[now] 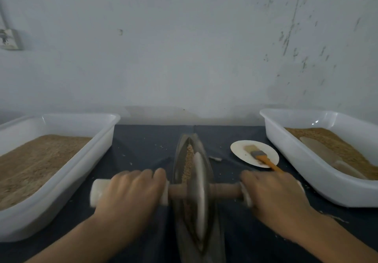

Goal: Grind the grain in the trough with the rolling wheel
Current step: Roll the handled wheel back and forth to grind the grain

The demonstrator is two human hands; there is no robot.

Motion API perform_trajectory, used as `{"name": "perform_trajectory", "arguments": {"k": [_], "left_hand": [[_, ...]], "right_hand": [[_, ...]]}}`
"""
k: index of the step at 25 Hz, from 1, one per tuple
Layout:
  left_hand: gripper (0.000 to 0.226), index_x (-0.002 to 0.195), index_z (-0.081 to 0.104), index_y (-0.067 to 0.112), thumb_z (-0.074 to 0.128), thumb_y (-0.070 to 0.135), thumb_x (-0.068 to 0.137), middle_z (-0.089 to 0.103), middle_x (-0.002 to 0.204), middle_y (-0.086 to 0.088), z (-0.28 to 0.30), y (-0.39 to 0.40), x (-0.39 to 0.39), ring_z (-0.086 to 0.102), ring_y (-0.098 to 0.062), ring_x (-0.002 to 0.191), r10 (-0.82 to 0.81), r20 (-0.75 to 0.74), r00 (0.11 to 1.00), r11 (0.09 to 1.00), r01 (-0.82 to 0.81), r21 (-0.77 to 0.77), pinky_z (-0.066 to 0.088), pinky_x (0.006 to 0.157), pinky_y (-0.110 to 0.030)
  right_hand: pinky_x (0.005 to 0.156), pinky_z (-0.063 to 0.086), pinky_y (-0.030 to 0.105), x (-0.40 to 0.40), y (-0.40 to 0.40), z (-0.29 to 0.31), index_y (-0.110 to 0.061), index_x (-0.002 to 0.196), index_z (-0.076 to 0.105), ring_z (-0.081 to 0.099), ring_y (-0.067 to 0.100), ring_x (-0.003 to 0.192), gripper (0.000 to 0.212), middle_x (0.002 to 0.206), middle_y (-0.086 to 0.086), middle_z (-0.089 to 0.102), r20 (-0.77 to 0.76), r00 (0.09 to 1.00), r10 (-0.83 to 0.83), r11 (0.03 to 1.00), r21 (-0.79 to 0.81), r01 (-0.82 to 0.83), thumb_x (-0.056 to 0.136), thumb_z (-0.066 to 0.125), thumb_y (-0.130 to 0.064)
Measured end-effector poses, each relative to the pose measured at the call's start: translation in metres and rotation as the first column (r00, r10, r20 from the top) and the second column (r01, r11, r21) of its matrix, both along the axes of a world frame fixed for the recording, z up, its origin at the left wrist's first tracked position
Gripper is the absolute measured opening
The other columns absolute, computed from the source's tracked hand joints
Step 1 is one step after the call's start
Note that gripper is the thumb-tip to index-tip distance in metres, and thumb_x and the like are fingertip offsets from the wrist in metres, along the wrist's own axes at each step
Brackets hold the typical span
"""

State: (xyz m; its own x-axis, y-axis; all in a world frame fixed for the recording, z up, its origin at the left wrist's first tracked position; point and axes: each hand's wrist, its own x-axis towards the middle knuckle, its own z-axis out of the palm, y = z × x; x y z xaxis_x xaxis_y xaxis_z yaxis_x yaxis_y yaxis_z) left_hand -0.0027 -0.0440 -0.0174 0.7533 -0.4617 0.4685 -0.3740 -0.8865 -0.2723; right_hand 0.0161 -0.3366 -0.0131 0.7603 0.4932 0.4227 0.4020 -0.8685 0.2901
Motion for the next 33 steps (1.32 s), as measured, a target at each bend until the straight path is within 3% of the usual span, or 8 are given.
{"name": "perform_trajectory", "arguments": {"k": [2,4,11,15,19,23,27,33], "left_hand": [[0.064,0.073,0.033,0.030,0.085,0.033,0.035,0.041,0.053,0.006,0.004,-0.001,-0.014,0.041,-0.013,0.040,0.011,0.021,1.000,1.000,-0.012,0.023,0.017,0.047,-0.025],[0.058,0.079,0.025,0.034,0.078,0.039,0.058,0.049,0.066,0.008,0.006,-0.005,0.008,0.043,-0.012,0.052,0.151,-0.069,0.986,0.987,-0.146,0.074,0.024,0.051,-0.028],[0.012,0.092,0.047,0.024,0.056,0.031,0.087,0.064,0.097,-0.001,0.026,-0.020,0.113,0.060,-0.024,0.085,0.320,-0.160,0.934,0.945,-0.326,-0.014,0.041,0.068,-0.034],[0.029,0.089,0.040,0.028,0.066,0.034,0.077,0.061,0.088,0.006,0.016,-0.007,0.049,0.062,-0.017,0.078,0.119,-0.078,0.990,0.992,-0.117,0.039,0.039,0.065,-0.029],[0.034,0.069,0.037,0.026,0.067,0.020,0.053,0.041,0.052,0.007,0.018,0.002,-0.015,0.042,-0.014,0.040,-0.202,0.239,0.950,0.979,0.197,0.044,0.015,0.051,-0.026],[0.039,0.078,0.035,0.032,0.071,0.038,0.066,0.059,0.074,0.008,0.015,-0.001,0.031,0.057,-0.014,0.062,0.104,-0.049,0.993,0.988,-0.097,0.123,0.036,0.053,-0.030],[0.016,0.084,0.042,0.029,0.052,0.040,0.087,0.062,0.089,0.004,0.019,-0.001,0.111,0.058,-0.020,0.078,0.263,-0.216,0.940,0.958,-0.281,-0.057,0.043,0.067,-0.034],[0.034,0.076,0.025,0.038,0.059,0.045,0.080,0.042,0.069,0.015,0.008,0.008,0.049,0.036,-0.004,0.058,0.230,-0.200,0.952,0.973,-0.231,0.016,0.031,0.060,-0.027]], "right_hand": [[0.042,0.004,0.014,-0.008,-0.007,-0.007,-0.039,0.071,0.021,0.020,0.003,0.036,0.074,0.049,-0.016,0.016,-0.041,0.999,-0.009,1.000,0.030,0.011,0.031,0.083,-0.043],[0.041,0.007,0.019,0.006,0.000,-0.004,-0.038,0.070,0.019,0.023,0.002,0.038,0.066,0.047,-0.015,0.023,-0.074,0.993,-0.092,0.996,-0.001,0.092,0.048,0.082,-0.039],[0.055,0.029,0.031,0.110,0.038,0.020,-0.019,0.096,0.051,0.060,0.024,0.071,0.016,0.083,0.000,0.064,-0.005,0.968,-0.252,0.967,0.026,0.252,0.087,0.060,-0.029],[0.050,0.028,0.029,0.038,0.011,-0.009,-0.034,0.081,0.037,0.038,0.008,0.052,0.021,0.060,-0.010,0.038,-0.158,0.958,-0.240,0.969,0.026,0.247,0.086,0.056,-0.041],[0.058,0.030,0.024,-0.025,-0.015,-0.001,-0.042,0.085,0.034,0.038,-0.001,0.063,0.018,0.072,-0.017,0.041,-0.452,0.847,-0.281,0.956,-0.055,0.287,0.084,0.048,-0.054],[0.049,0.028,0.026,0.008,0.004,0.004,-0.036,0.081,0.035,0.047,0.008,0.061,0.020,0.069,-0.010,0.047,-0.225,0.933,-0.282,0.960,-0.063,0.274,0.085,0.055,-0.036],[0.058,0.036,0.031,0.090,0.033,0.026,-0.018,0.101,0.048,0.062,0.021,0.077,0.019,0.090,0.000,0.064,-0.015,0.971,-0.240,0.970,-0.044,0.240,0.088,0.059,-0.026],[0.049,0.028,0.029,0.036,0.009,0.002,-0.033,0.080,0.034,0.052,0.014,0.064,0.027,0.064,-0.010,0.040,-0.156,0.975,-0.160,0.987,0.005,0.162,0.081,0.061,-0.029]]}}
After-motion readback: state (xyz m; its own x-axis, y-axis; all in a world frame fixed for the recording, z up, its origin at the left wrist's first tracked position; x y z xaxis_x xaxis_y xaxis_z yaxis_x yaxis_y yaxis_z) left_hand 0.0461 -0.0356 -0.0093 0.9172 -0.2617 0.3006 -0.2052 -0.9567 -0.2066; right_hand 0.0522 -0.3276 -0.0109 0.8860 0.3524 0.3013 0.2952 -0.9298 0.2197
